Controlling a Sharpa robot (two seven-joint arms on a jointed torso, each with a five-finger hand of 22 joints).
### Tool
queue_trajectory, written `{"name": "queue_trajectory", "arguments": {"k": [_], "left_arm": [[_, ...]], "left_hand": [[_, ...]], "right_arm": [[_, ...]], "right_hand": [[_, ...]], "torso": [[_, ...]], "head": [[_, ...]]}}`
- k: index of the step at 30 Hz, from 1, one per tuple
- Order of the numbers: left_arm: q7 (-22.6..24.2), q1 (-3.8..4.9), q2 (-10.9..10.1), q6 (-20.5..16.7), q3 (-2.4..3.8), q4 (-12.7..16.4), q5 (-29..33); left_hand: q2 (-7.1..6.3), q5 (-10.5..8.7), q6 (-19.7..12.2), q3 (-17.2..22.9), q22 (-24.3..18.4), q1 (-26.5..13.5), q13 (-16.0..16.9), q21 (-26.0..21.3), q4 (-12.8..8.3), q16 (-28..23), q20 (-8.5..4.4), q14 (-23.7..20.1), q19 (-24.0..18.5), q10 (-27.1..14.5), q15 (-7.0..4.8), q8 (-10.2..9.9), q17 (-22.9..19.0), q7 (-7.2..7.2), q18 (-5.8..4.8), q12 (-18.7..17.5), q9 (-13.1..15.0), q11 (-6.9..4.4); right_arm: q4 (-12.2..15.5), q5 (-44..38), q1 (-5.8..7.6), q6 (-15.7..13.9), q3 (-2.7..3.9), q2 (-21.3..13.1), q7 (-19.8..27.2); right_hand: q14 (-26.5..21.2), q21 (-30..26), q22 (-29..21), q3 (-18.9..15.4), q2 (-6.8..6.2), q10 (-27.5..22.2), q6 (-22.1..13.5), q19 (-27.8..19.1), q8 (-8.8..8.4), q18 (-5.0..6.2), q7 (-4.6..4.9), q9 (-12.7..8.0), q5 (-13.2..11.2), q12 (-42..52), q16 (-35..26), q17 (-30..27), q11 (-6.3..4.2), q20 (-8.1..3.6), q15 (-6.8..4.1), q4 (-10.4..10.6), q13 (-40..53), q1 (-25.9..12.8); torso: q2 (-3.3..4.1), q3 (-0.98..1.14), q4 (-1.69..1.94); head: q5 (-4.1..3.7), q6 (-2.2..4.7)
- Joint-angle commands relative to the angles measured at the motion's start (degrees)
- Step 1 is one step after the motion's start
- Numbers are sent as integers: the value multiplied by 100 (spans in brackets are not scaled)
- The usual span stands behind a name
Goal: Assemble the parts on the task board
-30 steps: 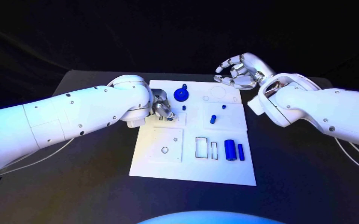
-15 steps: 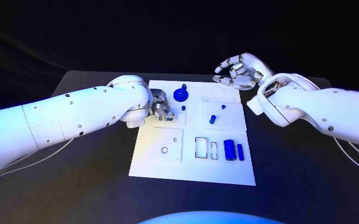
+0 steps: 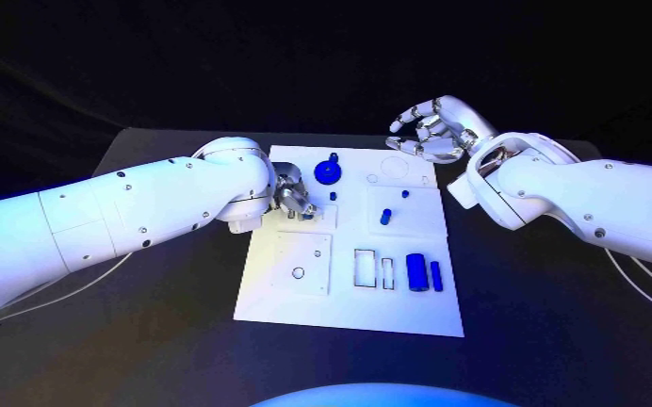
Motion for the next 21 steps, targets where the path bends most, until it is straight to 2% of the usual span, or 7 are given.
{"name": "queue_trajectory", "arguments": {"k": [1, 21], "left_arm": [[-14, -34, 17, 169, -22, 18, 118], [-13, -34, 4, 66, -22, 20, 125]], "left_hand": [[-4, 6, 29, -29, 592, -66, 5, 34, 12, 20, -23, 595, 112, 43, -24, 5, 1510, -10, -97, 23, -6, -5], [22, 15, 32, -139, 599, -15, 11, 35, 0, 20, -24, 595, 116, 47, -28, 11, 1510, -21, -98, 28, -24, -13]], "right_arm": [[7, -55, -3, 47, 0, 3, 39], [8, -55, -3, 52, 0, -10, 31]], "right_hand": [[550, -24, 1288, 21, 4, -39, 23, 390, 29, 4, -2, -8, -1, -27, -23, 1343, -7, -34, -30, 4, 233, -48], [549, -27, 1286, 23, -1, -41, 22, 388, 32, 5, -3, -10, -17, -30, -25, 1341, -8, -35, -30, 3, 229, -71]], "torso": [[-1, -1, -3], [0, 3, -1]], "head": [[-3, 2], [-9, 7]]}}
